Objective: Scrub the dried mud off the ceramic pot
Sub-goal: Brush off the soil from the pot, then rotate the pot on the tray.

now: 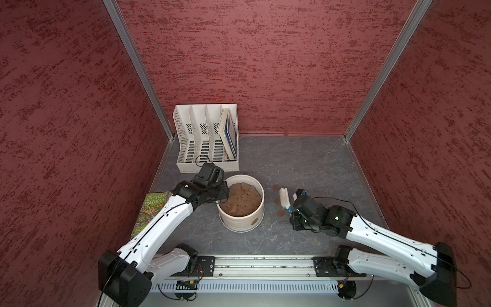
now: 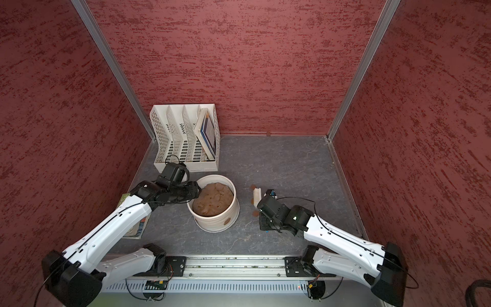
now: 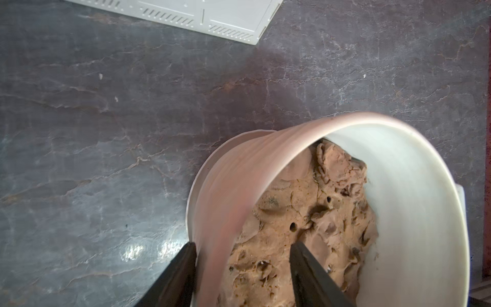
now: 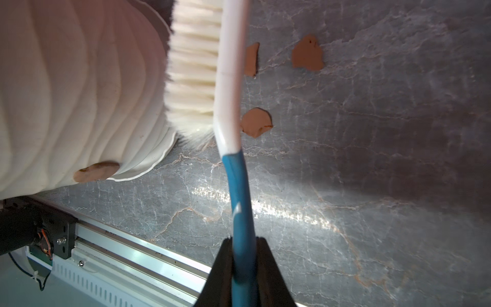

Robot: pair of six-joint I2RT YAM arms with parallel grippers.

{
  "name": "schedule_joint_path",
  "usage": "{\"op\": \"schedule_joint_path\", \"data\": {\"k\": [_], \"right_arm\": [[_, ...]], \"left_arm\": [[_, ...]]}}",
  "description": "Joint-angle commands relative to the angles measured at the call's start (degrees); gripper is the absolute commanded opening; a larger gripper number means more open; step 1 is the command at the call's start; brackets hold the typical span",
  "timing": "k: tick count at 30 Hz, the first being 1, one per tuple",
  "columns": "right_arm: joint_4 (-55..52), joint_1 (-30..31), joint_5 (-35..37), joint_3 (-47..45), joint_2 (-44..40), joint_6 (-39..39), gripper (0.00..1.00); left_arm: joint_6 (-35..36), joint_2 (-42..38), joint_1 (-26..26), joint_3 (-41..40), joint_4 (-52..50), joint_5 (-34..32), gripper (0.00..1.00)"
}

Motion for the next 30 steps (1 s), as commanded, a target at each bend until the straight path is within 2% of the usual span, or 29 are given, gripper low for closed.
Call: {"op": "schedule_joint_path", "data": {"k": [1, 8, 14, 17, 22, 27, 30], "right_arm": [[1.44, 1.35, 1.09, 0.45, -0.13, 1.69, 0.00], [1.04, 2.21, 1.79, 1.54, 0.34, 2.20, 0.00], [1.09, 2.33, 2.12, 2.19, 1.46, 1.76, 0.00], [1.00, 2.30, 2.33, 2.60, 1.96, 1.37, 0.00], [0.47, 2.35, 2.68, 3.05, 1.53, 1.31, 0.00], [-0.11, 2.35, 2.94, 2.73, 0.78, 1.62, 0.00], [0.06, 2.30, 2.84, 2.51, 0.58, 1.67, 0.00]], "left_arm": [[2.85, 3.58, 0.01, 3.71, 8.49, 2.74, 0.60], [6.67, 7.02, -0.06, 7.18, 7.00, 1.06, 0.62], [16.50, 7.25, -0.26, 11.69, 3.75, -3.15, 0.72], [20.23, 11.34, -0.02, 14.61, 1.98, -1.38, 0.73], [21.33, 17.00, 0.44, 17.26, 0.90, 1.28, 0.71], [21.27, 18.70, 1.47, 17.76, 0.40, 5.38, 0.71], [20.75, 19.47, 1.94, 17.38, 0.37, 4.72, 0.70]]}}
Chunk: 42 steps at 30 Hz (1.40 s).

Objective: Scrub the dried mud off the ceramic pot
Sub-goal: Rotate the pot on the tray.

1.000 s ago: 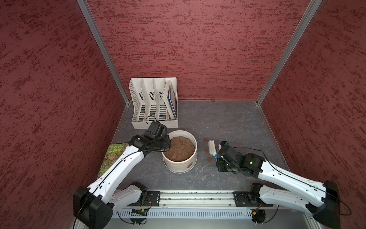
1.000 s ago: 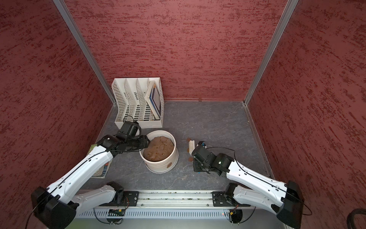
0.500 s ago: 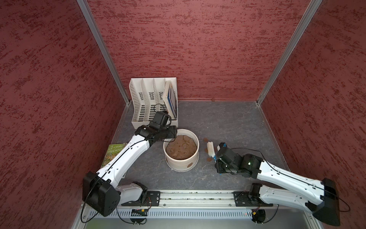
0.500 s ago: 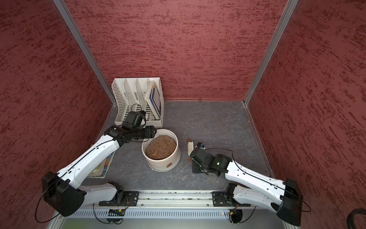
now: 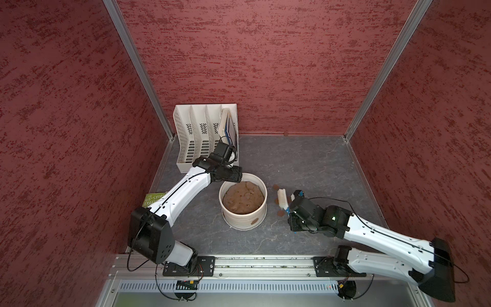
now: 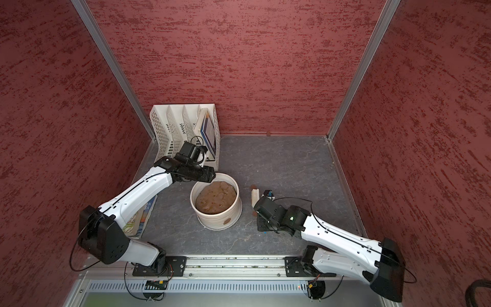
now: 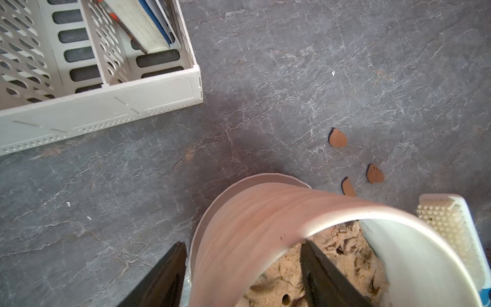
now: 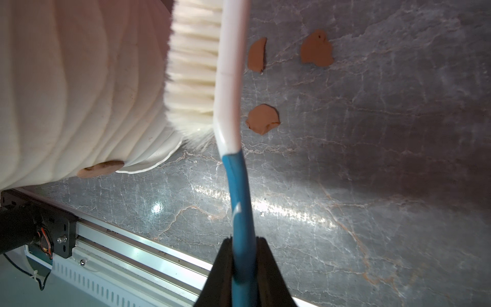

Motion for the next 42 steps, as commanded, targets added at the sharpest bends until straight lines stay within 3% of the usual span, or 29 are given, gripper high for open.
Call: {"op": "schedule_joint_path", "data": {"k": [1, 9, 18, 30, 35, 39, 42], "right_arm": [[0.35, 0.47, 1.55, 1.37, -1.11, 0.05, 0.00], [0.81, 0.54, 1.28, 0.85, -1.20, 0.25, 0.00], [1.64, 0.53, 0.81, 0.41, -1.20, 0.47, 0.00], [-0.37, 2.83, 2.57, 1.43, -1.37, 1.73, 0.00], [-2.95, 6.35, 5.48, 2.43, -0.54, 3.96, 0.00], [-3.47, 6.99, 5.89, 2.57, -1.02, 4.44, 0.00], [-4.51, 7.16, 6.33, 3.19, -0.77, 4.41, 0.00]], "left_arm": [[0.45, 0.94, 0.67, 1.12, -0.89, 0.38, 0.69], [-1.64, 0.70, 0.67, -0.58, -1.16, -1.88, 0.53], [-3.02, -2.43, 0.72, -1.42, -4.78, -4.59, 0.16], [-7.48, -10.09, 0.18, -4.70, -8.71, -0.91, 0.00], [-13.38, -15.86, -0.91, -9.77, -7.80, -0.77, 0.02], [-15.53, -19.38, -1.04, -13.14, -2.68, 0.54, 0.40], [-15.61, -19.18, -0.64, -13.78, 0.78, -0.18, 0.46]]}}
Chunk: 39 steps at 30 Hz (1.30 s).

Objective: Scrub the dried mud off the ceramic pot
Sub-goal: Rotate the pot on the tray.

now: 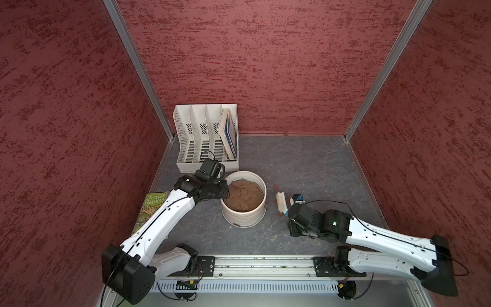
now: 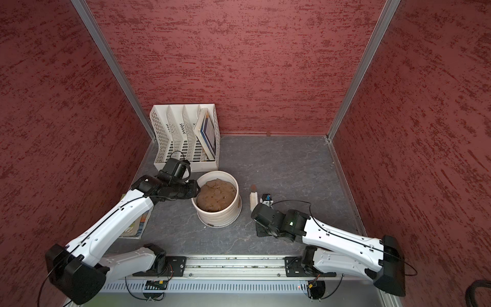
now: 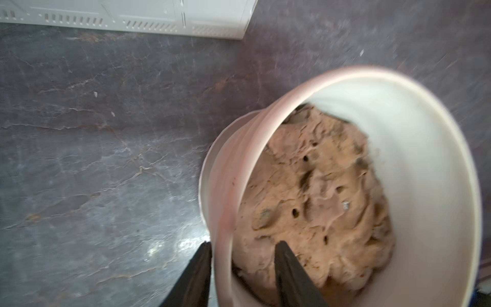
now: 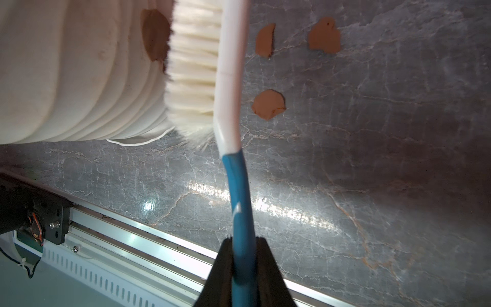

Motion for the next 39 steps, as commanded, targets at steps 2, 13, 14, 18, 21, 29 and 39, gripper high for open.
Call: {"op": "schedule_joint_path", "data": {"k": [2, 13, 14, 18, 21, 29, 39], "right_arm": [[-1.98, 0.83, 2.97, 2.58, -0.28, 0.94, 0.00], [-3.14, 1.12, 3.64, 3.56, -0.85, 1.60, 0.00], [-3.07, 1.14, 3.68, 3.60, -0.78, 1.64, 0.00], [-3.15, 1.30, 3.64, 3.87, -0.26, 1.56, 0.00], [-2.78, 1.22, 3.33, 4.17, -0.07, 1.49, 0.00], [-2.28, 1.67, 2.84, 4.50, -0.29, 1.56, 0.00], [-0.85, 2.00, 2.33, 3.68, 0.62, 1.89, 0.00]], "left_arm": [[-1.52, 1.44, 0.53, 0.21, 7.61, 1.87, 0.50], [1.35, 7.50, 0.87, 4.40, 10.67, -0.83, 0.60], [1.41, 7.74, 0.84, 4.31, 10.75, -0.68, 0.59], [1.36, 7.91, 0.87, 3.79, 11.02, -0.30, 0.56], [1.35, 7.87, 0.87, 3.17, 11.07, -0.22, 0.54], [2.09, 9.72, 0.78, 2.77, 8.76, -0.92, 0.53], [3.37, 10.22, -0.60, 1.58, 8.36, -2.14, 0.52]]}}
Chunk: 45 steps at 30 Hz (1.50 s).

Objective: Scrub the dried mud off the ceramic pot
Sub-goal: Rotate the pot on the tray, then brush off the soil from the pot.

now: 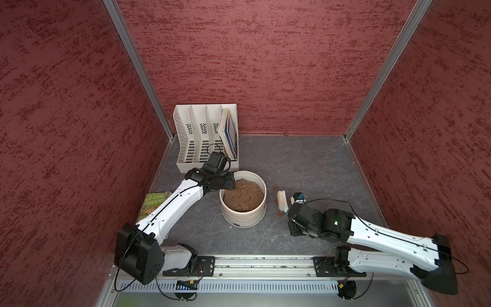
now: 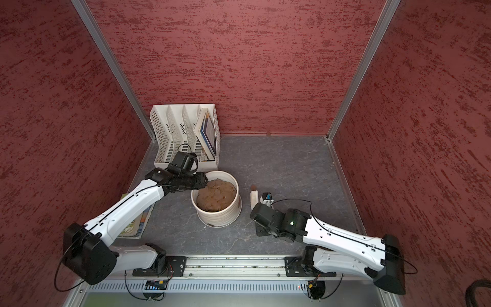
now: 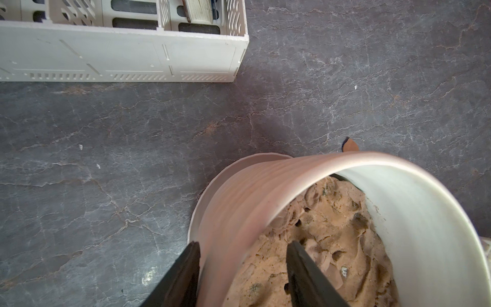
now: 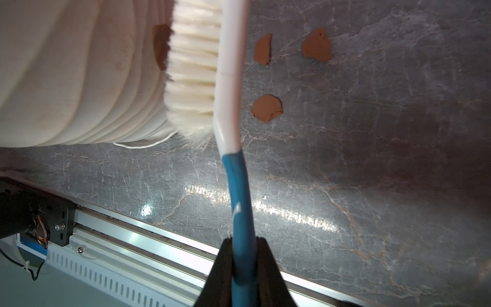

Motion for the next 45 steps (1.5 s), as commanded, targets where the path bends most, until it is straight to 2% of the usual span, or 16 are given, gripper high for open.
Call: {"op": "schedule_joint_path", "data": {"k": [1, 10, 17, 24, 36, 40, 45], "right_arm": [[1.77, 0.88, 0.86, 0.98, 0.16, 0.73, 0.00], [1.83, 1.33, 0.98, 0.30, -0.44, 1.53, 0.00], [4.13, 1.29, -0.42, 0.30, 0.02, 1.23, 0.00], [6.02, 1.32, -1.55, -0.44, 2.35, -0.89, 0.00], [12.29, 1.05, -5.71, -1.98, 5.07, -4.75, 0.00], [14.52, -0.40, -7.26, -0.43, 8.25, -7.75, 0.00], [17.74, -5.29, -11.26, 1.05, 12.00, -12.32, 0.00]], "left_arm": [[0.77, 0.52, -0.73, -0.83, -0.03, -0.27, 0.49], [2.05, 0.54, -1.39, -0.07, -0.65, -0.67, 0.25], [3.13, 0.98, -1.55, 0.57, -2.00, -0.88, 0.00], [6.16, 0.09, -3.21, 0.03, -0.73, 2.29, 0.00], [7.53, 0.42, -4.12, 0.82, -1.52, 2.20, 0.00], [7.93, 0.51, -4.21, 1.01, -1.52, 2.48, 0.00], [8.99, 0.39, -4.30, 1.29, -2.01, 3.98, 0.00]]}}
